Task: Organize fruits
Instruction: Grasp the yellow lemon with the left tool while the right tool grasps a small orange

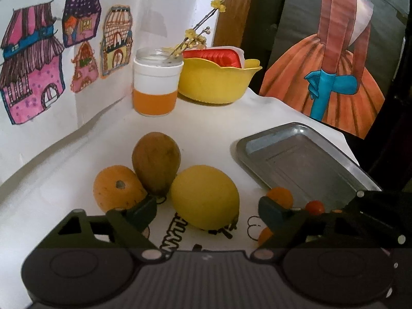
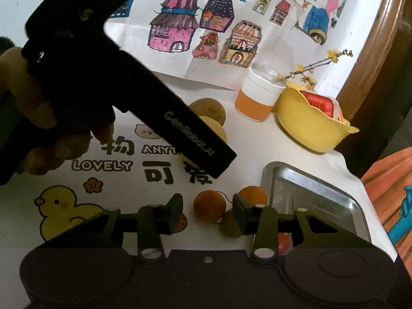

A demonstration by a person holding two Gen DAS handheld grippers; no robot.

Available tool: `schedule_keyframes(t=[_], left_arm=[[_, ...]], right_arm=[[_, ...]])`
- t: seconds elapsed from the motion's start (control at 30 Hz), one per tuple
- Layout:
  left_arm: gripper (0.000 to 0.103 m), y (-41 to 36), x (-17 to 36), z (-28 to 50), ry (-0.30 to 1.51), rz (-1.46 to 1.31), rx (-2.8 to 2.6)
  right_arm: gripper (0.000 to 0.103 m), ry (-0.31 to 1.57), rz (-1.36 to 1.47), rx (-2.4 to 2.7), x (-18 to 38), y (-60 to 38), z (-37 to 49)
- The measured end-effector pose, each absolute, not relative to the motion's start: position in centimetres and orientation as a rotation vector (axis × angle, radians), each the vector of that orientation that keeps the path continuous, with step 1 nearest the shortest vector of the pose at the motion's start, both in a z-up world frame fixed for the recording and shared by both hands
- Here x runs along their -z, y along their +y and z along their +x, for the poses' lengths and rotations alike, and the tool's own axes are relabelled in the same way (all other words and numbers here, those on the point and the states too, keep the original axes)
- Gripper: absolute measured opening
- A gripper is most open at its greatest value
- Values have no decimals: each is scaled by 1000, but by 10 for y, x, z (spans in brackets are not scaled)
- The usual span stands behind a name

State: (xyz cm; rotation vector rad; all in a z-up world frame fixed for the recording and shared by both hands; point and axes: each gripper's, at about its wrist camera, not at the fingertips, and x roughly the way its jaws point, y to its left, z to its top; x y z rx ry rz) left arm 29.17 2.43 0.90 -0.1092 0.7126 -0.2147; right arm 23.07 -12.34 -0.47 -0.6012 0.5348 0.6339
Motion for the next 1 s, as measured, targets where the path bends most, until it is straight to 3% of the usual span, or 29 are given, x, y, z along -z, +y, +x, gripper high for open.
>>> schedule_keyframes(t=[0.17, 0.47, 0.57, 1.0], left_arm=[[75, 26, -6, 295, 729, -136, 206], [73, 25, -5, 298, 727, -146, 198], [64, 24, -4, 300, 734, -149, 182], [63, 26, -5, 280, 739, -153, 189]], right_arm=[[36, 522, -643, -624, 9, -120, 228], [31, 518, -647, -610, 10, -121, 229], [31, 519, -636, -609, 9, -122, 229], [30, 518, -580, -613, 3, -131, 213]])
